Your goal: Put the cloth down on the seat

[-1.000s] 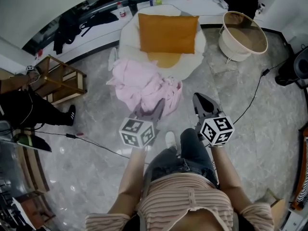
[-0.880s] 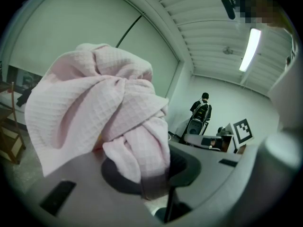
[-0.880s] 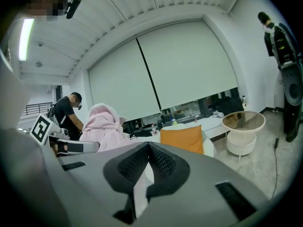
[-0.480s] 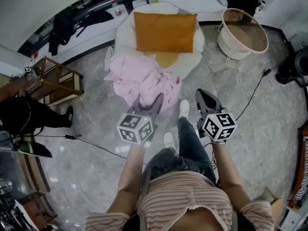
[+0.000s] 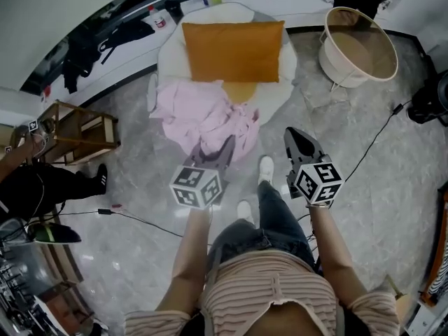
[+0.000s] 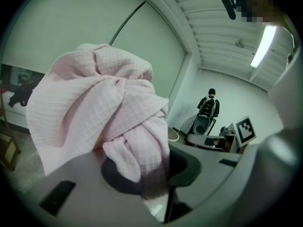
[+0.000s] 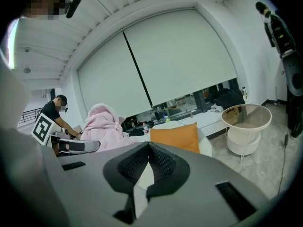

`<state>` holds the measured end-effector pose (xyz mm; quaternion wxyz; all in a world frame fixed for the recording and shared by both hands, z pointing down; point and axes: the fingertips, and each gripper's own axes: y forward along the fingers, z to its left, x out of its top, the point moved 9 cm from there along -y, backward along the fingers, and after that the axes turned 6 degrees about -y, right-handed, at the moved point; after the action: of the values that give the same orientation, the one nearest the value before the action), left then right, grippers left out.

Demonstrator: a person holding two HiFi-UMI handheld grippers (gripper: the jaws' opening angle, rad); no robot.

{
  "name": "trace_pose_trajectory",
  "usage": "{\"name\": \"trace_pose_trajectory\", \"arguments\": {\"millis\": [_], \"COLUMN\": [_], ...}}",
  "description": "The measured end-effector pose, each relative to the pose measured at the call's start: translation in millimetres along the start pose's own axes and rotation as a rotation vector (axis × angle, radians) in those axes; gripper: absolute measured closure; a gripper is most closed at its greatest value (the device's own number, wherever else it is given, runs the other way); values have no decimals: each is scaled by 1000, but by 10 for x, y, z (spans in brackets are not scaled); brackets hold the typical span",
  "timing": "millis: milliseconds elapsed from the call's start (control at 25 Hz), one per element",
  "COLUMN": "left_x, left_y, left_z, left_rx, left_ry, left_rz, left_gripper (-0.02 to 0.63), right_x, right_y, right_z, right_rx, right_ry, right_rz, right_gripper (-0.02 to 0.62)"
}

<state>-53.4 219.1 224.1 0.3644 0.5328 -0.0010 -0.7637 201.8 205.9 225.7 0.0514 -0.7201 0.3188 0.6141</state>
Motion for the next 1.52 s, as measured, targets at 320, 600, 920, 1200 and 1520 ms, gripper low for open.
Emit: {"name": "trace_pose_trajectory", "arguments": {"millis": [320,600,920,1200,1520], "left_x": [167,495,425,413,22], "left_y": [815,1626,2181,2560,2994], "left_z": [192,202,334,632,1178], "left_rx": [18,32,53,87,125], "left_ry": [-12,-66,-65,-69,-134], "left_rz": [32,69,96,119,127], "left_gripper": [506,506,506,506,506], "right_x": [77,328,218,103,-304], "right_y": [532,923,1233,1526,1929], "right_z": [-642,-1227,-1520,-1644,-1738], "right_rx": [2,29,56,68,92], "right_ry": [16,28,38,60,51], "right_rz": [34,84,103,122,198], "right_gripper": [586,588,587,588,587]}}
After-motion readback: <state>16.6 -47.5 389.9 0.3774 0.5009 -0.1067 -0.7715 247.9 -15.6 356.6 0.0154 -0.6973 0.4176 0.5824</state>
